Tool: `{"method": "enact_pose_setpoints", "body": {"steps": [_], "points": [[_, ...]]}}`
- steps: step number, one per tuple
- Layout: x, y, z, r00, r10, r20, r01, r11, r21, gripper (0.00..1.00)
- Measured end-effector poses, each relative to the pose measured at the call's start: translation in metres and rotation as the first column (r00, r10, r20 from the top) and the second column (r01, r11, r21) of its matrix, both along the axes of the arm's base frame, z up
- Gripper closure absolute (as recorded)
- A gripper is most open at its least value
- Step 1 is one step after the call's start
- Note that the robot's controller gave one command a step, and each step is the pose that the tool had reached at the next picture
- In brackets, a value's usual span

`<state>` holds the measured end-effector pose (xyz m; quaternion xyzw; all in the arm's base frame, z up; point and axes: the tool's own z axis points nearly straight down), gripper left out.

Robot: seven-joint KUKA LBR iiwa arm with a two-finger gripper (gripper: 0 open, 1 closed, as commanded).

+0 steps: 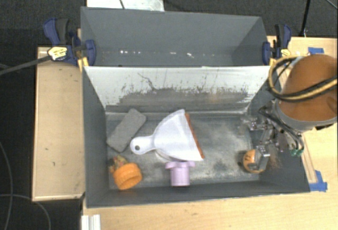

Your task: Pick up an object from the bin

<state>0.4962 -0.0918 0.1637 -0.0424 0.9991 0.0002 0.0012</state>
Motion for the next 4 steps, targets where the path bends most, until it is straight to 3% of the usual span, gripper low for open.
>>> {"method": "enact_pose_setpoints", "body": {"steps": [1, 2, 3, 4], "points": [[0.003, 0.005, -0.01, 1.0, 0.003, -0.002, -0.003, 1.0, 0.001, 0.0], [-0.007, -0.023, -0.048, 0.996, -0.091, -0.001, 0.091, 0.996, 0.0, 1.0], [-0.007, -0.023, -0.048, 0.996, -0.09, -0.001, 0.09, 0.996, 0.0, 0.0], [-0.007, -0.023, -0.048, 0.996, -0.089, -0.001, 0.089, 0.996, 0.0, 1.0]]}}
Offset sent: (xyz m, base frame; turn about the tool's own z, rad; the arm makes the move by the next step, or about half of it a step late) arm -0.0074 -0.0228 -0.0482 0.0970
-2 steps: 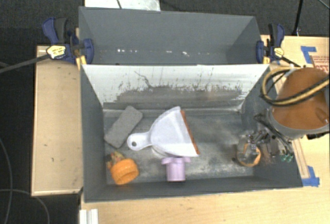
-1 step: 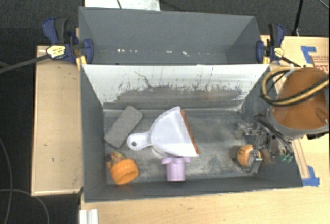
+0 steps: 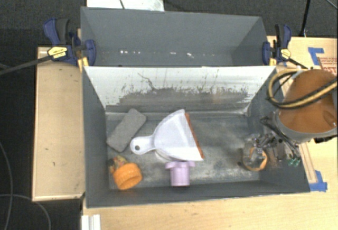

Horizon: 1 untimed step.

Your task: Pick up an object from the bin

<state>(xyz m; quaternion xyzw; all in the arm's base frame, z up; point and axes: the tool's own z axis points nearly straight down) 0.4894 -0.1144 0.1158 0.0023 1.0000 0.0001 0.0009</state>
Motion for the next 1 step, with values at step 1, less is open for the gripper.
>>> {"method": "enact_pose_setpoints", "body": {"steps": [1], "points": [[0.0, -0.0001, 0.0, 1.0, 0.0, 0.0, 0.0, 1.0, 0.0, 0.0]]}}
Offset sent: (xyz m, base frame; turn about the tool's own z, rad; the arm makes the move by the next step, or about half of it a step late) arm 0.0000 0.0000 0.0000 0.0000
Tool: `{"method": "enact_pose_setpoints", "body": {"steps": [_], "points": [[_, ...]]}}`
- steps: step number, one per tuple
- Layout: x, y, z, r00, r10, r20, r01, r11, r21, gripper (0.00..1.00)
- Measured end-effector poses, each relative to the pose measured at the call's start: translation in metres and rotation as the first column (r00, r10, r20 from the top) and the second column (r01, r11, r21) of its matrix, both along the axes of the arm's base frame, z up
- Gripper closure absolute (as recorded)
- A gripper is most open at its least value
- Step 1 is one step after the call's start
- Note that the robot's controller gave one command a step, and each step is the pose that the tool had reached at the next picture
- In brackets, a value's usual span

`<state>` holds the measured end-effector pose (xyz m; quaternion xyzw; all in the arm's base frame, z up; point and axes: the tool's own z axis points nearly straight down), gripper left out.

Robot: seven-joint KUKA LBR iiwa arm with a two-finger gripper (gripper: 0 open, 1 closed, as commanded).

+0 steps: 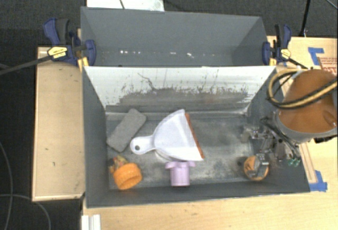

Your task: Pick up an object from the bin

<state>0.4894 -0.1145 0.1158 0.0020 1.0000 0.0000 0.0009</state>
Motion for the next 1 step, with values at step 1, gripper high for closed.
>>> {"method": "enact_pose_setpoints", "body": {"steps": [1], "points": [[0.0, 0.0, 0.0, 1.0, 0.0, 0.0, 0.0, 1.0, 0.0, 0.0]]}}
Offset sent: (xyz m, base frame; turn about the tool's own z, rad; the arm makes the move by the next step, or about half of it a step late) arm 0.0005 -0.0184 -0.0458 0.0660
